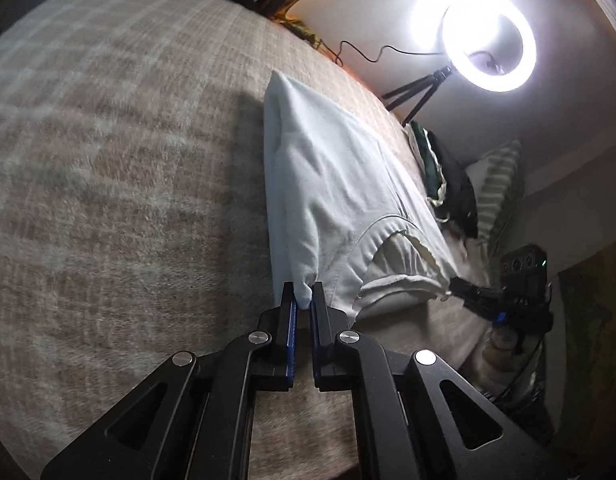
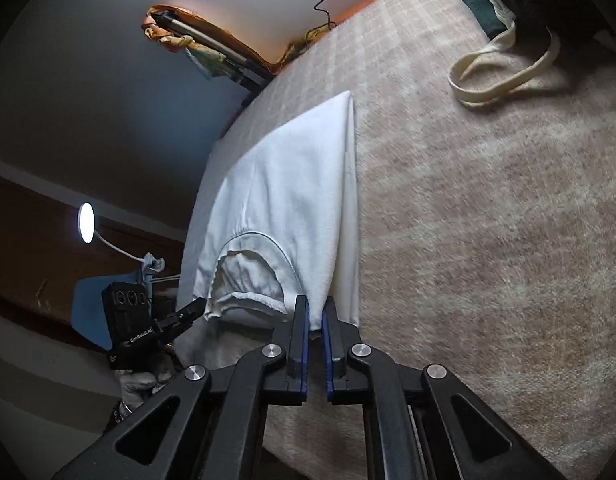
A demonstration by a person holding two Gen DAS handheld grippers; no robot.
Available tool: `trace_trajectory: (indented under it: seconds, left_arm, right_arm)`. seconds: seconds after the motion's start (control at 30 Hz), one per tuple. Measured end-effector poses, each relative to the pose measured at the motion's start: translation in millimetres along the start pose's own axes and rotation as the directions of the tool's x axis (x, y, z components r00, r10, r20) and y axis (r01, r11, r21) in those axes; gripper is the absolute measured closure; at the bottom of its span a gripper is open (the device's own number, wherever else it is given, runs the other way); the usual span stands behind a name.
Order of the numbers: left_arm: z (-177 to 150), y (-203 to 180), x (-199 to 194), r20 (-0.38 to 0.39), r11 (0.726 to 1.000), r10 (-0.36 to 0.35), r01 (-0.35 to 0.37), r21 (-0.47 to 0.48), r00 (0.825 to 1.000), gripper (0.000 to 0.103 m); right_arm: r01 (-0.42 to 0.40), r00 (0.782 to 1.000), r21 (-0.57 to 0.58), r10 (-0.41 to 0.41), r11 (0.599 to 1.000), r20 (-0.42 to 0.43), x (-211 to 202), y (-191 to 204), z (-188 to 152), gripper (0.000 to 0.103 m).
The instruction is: Fold small clothes
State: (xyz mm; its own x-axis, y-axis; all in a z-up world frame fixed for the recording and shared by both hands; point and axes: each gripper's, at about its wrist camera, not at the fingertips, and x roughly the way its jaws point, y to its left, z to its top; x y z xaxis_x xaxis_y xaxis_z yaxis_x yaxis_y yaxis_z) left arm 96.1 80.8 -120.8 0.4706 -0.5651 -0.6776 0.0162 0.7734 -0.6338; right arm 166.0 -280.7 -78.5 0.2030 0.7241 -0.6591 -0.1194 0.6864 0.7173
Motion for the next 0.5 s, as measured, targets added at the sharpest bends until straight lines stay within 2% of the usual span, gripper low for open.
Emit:
trace_trajectory:
  seconds: [0.13, 0.2, 0.27, 0.3, 0.37, 0.4, 0.5]
  left_arm:
    - [-3, -6, 0, 0.002, 0.999, 0.032, -0.032, 0.03, 0.999, 0.099]
    - [-4, -7, 0, -0.005, 0.998, 0.047, -0.047, 0.038, 0.999, 0.099]
    - [-6, -8, -2, -0.01, 0.998, 0.051, -0.05, 0.043, 0.999, 0.099]
    - [-8, -8, -4, -0.018, 0.997, 0.059, -0.058, 0.049, 0.998, 0.099]
    - [-10, -8, -10, -0.013, 0.995, 0.094, -0.093, 0.047, 0.996, 0.099]
    - [-9, -10, -16, 0.013, 0.993, 0.106, -0.106, 0.053, 0.994, 0.099]
    - [0, -27, -26, 0.081, 0.988, 0.096, -0.105, 0.11, 0.992, 0.099]
  right_arm:
    - [0.053, 0.999, -0.061, -0.053, 0.997, 0.001, -1, 9, -1, 0.1]
    - [0.045, 0.999, -0.083, -0.047, 0.996, -0.019, 2, 14, -2, 0.099]
    - [0.053, 0.998, -0.111, -0.057, 0.992, -0.028, 0, 17, -2, 0.095]
    - [0.083, 0.996, -0.142, -0.087, 0.986, -0.026, -2, 20, -2, 0.094]
    - [0.121, 0.992, -0.174, -0.123, 0.977, -0.001, -7, 22, 1, 0.089]
    - [0.124, 0.992, -0.185, -0.122, 0.975, 0.023, -10, 25, 4, 0.086]
    - [0.137, 0.988, -0.231, -0.116, 0.963, 0.101, -21, 35, 9, 0.085]
